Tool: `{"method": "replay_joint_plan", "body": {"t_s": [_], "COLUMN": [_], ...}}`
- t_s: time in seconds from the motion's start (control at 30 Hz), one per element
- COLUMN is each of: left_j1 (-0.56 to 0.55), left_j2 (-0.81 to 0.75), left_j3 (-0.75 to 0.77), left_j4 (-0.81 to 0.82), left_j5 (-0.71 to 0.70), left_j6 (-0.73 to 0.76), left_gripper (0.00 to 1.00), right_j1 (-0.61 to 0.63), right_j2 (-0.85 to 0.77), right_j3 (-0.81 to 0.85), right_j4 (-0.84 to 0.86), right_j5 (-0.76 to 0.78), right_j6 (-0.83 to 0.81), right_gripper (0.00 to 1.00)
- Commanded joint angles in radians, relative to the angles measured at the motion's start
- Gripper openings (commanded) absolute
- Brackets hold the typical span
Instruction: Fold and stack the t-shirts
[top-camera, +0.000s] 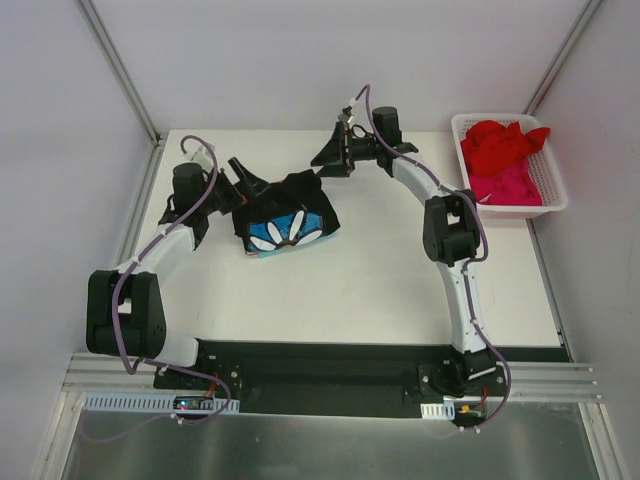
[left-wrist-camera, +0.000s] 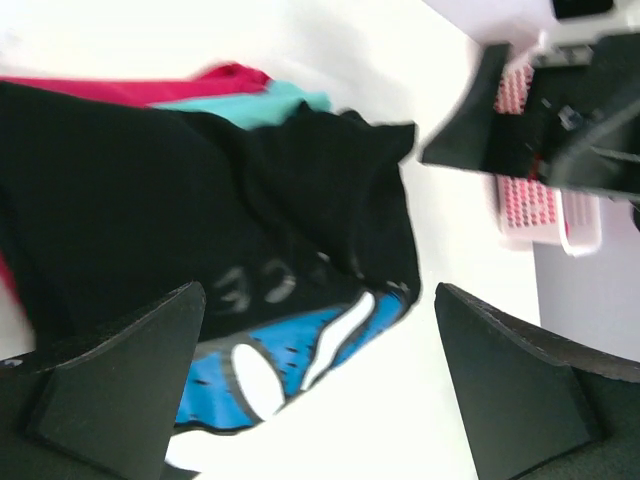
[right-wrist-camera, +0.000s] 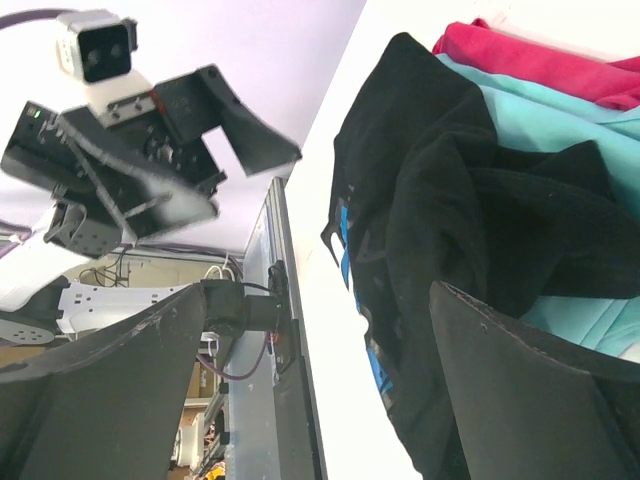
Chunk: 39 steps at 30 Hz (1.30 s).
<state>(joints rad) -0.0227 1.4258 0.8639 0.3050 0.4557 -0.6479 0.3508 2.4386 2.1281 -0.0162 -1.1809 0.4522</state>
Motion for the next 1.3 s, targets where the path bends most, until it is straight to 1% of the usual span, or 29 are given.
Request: {"method": "replay_joint_plan", "body": {"t_s": [0.0,0.1,0.17,0.27,0.47,0.6,0.67,0.7,0.77,0.87,1.07,1.2,1.27], "left_j1": [-0.106,-0.146,-0.166,-0.166,-0.164,-0.164,-0.164,-0.164,-0.164,-0.164,-0.164,-0.164,-0.164], "left_j2": [-0.001,0.016,0.024,0.031,0.05,0.116,0.137,0.154,0.173,0.188,0.194,0.193,0.197], "left_j3": [0.007,-0.017,-0.048,-0.088,-0.115,-0.131,-0.143,-0.146,-0.158,-0.16,-0.152,-0.155,-0.158], "left_j4": [0.052,0.08,0.091,0.114,0.12,0.169,0.204,0.215,0.242,0.259,0.266,0.267,0.269], "left_j5": [-0.029,-0.048,-0.074,-0.092,-0.126,-0.126,-0.121,-0.12,-0.118,-0.123,-0.115,-0.117,-0.115], "left_j6": [-0.042,-0.047,-0.048,-0.053,-0.032,-0.038,-0.051,-0.055,-0.065,-0.073,-0.076,-0.073,-0.075], "left_gripper": [0.99,0.99,0.99,0.99,0.99,0.99,0.99,0.99,0.99,0.99,0.99,0.99,0.99], "right_j1": [-0.009,-0.022,-0.03,-0.036,-0.042,-0.047,-0.05,-0.05,-0.049,-0.038,0.005,0.019,0.02], "right_j2": [0.06,0.094,0.123,0.145,0.135,0.16,0.186,0.218,0.249,0.275,0.232,0.159,0.136], "right_j3": [0.07,0.101,0.108,0.112,0.086,0.099,0.131,0.142,0.159,0.126,0.081,-0.06,-0.094], "right_j4": [0.07,0.081,0.132,0.186,0.213,0.214,0.214,0.217,0.275,0.367,0.354,0.311,0.286], "right_j5": [-0.051,-0.048,-0.052,-0.062,-0.053,-0.048,-0.04,-0.037,-0.028,-0.014,-0.008,0.035,0.064], "right_j6": [0.017,0.037,0.089,0.126,0.144,0.152,0.18,0.196,0.293,0.376,0.35,0.287,0.258], "right_gripper": [0.96,0.96,0.96,0.96,0.96,0.96,0.96,0.96,0.96,0.96,0.96,0.96,0.96]}}
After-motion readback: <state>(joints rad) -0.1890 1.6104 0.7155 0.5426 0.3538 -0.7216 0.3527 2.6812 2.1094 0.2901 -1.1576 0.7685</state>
